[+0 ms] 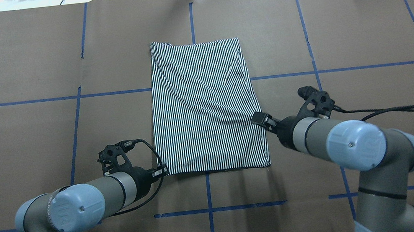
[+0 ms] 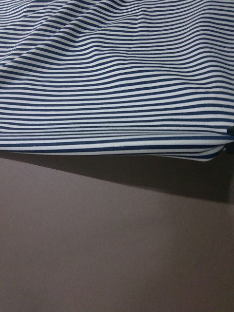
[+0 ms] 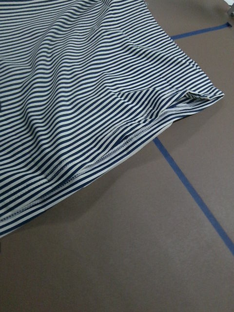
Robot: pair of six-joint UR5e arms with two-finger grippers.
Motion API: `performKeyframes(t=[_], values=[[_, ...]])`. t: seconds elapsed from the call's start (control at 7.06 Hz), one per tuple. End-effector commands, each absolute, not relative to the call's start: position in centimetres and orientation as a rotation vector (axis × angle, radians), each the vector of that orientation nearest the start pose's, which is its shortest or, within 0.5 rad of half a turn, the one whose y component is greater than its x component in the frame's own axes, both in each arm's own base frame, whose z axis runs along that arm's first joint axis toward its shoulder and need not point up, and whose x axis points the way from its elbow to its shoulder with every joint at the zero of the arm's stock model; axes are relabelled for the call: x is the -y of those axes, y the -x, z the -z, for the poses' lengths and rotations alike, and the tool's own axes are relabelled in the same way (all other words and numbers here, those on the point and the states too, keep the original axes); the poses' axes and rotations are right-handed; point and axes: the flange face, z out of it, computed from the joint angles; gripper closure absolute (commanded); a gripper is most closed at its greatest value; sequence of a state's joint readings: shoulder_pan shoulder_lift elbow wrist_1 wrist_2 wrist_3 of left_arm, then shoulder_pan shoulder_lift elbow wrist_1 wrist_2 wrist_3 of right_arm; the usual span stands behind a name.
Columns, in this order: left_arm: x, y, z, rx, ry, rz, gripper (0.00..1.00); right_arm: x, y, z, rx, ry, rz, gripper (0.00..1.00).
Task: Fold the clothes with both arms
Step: 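Grasp both near corners of the shirt with the left and right grippers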
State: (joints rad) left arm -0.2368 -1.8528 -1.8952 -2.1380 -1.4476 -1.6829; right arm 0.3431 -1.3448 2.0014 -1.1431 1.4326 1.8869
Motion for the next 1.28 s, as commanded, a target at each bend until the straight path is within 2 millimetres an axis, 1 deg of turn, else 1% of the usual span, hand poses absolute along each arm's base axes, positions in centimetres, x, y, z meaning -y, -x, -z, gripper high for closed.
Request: performKeyframes(t=[0.0,0.14,0.28,0.43,0.57,0.71,0.85,0.99,1.13], values=[[26.7,-51.2,-28.8,-1.188,-0.174,0.379,1.00,27.4,51.7,-24.8,0.982,-0.073,-0.744,0.22],[26.6,-51.2,-28.7,-1.190,-0.172,0.379,1.00,27.6,53.2,-24.6,0.941,-0.082,-0.738,0.21],[26.6,-51.3,-28.8,-1.188,-0.172,0.379,1.00,28.0,54.2,-25.1,0.921,-0.088,-0.733,0.21],[26.6,-51.3,-28.8,-1.188,-0.170,0.378,1.00,28.9,54.8,-24.5,0.886,-0.107,-0.715,0.21],[26.6,-51.3,-28.6,-1.193,-0.170,0.378,1.00,29.5,55.0,-23.4,0.821,-0.138,-0.643,0.21],[26.6,-51.3,-28.6,-1.193,-0.170,0.378,1.00,30.1,54.7,-23.7,0.794,-0.125,-0.633,0.21],[26.6,-51.3,-28.6,-1.193,-0.170,0.378,1.00,30.7,55.6,-24.4,0.769,-0.112,-0.623,0.23],[26.5,-51.3,-28.6,-1.193,-0.170,0.377,1.00,31.4,57.0,-25.2,0.741,-0.118,-0.619,0.26],[26.5,-51.3,-28.6,-1.194,-0.170,0.377,1.00,31.5,57.7,-25.2,0.735,-0.116,-0.604,0.28]])
